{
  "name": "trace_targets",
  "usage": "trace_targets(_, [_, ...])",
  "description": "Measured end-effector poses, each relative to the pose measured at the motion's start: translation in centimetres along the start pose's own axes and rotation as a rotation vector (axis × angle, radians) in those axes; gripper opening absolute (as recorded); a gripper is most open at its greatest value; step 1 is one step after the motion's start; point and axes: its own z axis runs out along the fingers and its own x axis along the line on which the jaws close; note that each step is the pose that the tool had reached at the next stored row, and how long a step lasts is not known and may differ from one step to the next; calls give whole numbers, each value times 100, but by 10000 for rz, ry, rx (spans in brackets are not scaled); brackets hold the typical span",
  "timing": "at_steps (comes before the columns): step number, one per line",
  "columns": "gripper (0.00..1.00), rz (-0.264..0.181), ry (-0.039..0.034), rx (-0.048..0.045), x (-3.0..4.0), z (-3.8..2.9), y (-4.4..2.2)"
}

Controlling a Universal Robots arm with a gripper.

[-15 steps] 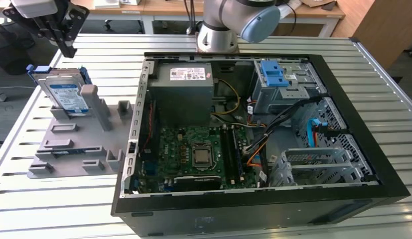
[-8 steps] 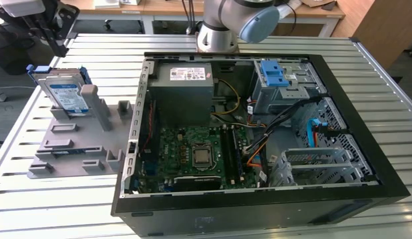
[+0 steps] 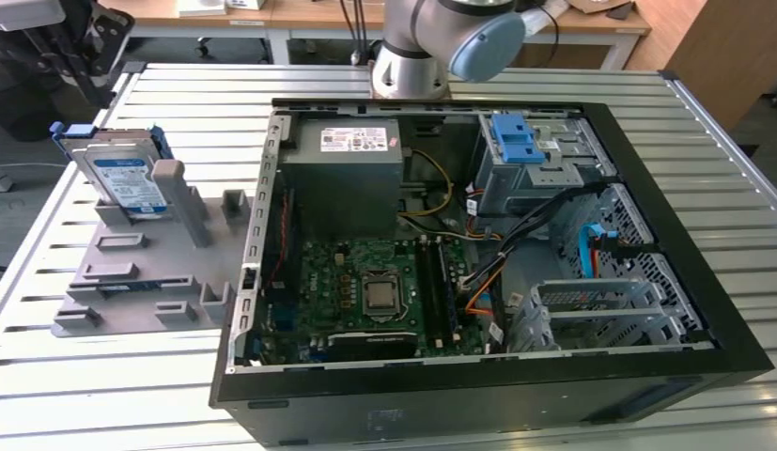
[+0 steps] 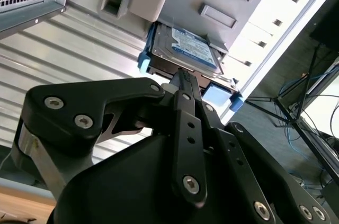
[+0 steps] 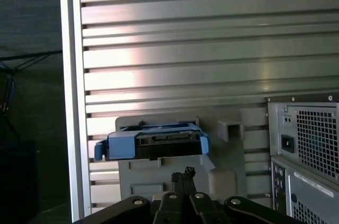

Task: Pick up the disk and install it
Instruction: 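Reach for the disk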

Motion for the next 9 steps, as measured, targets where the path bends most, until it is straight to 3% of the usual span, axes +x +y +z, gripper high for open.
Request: trace_targets(9, [11,0,-1,4,225,18,8])
